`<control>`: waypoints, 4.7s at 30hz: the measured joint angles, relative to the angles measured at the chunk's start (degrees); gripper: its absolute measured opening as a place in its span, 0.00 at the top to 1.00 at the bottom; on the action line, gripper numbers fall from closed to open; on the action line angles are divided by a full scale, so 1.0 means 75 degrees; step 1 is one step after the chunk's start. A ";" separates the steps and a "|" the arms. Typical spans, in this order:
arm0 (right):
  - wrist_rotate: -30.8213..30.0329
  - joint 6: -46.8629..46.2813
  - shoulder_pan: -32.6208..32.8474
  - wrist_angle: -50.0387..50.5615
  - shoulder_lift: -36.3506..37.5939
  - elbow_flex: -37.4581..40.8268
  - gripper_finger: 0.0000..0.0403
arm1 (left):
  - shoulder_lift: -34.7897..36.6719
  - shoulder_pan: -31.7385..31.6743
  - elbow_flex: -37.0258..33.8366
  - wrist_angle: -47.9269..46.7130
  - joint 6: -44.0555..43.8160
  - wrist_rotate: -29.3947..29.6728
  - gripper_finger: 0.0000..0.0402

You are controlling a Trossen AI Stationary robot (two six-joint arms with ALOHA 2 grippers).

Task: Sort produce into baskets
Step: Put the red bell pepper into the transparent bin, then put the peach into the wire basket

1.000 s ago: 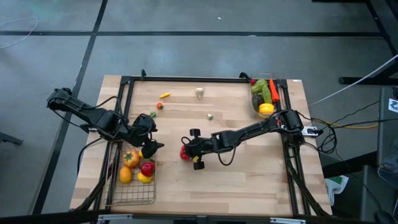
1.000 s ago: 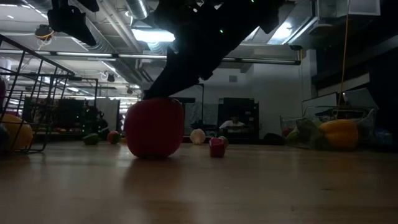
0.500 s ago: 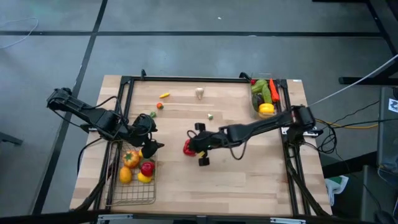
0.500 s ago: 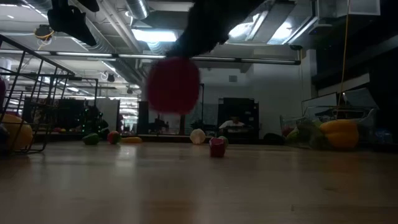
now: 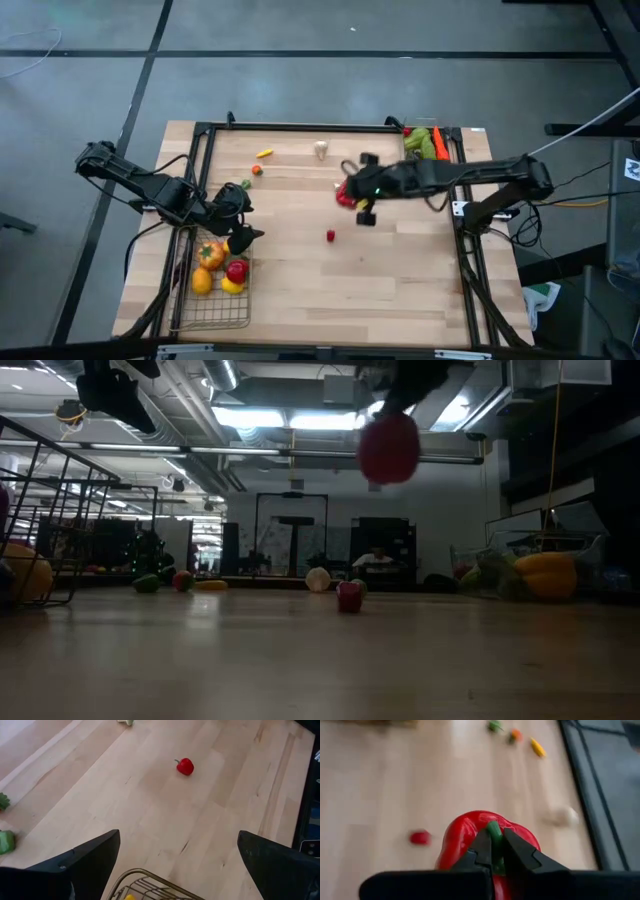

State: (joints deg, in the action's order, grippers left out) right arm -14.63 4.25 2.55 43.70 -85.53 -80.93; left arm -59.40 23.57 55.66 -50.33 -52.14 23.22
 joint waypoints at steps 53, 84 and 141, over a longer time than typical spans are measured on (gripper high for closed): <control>0.0025 -0.0125 -0.7242 -0.0451 0.0472 0.2413 0.94 | 0.0000 0.0000 0.0000 -0.0005 0.0416 0.0026 0.00; -0.0027 0.0131 -0.7245 0.0137 0.0498 0.2102 0.20 | 0.0000 -0.0012 0.0000 -0.0002 -0.1815 0.0523 0.00; 0.3580 0.0076 -0.2046 0.0635 0.0357 0.0087 0.21 | -0.3444 -0.6759 0.0000 -0.0096 0.3725 -0.0266 0.00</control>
State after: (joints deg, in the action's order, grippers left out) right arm 12.22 4.82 -12.79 48.46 -82.85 -80.27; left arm -85.23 -27.12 55.66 -51.05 -24.20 21.23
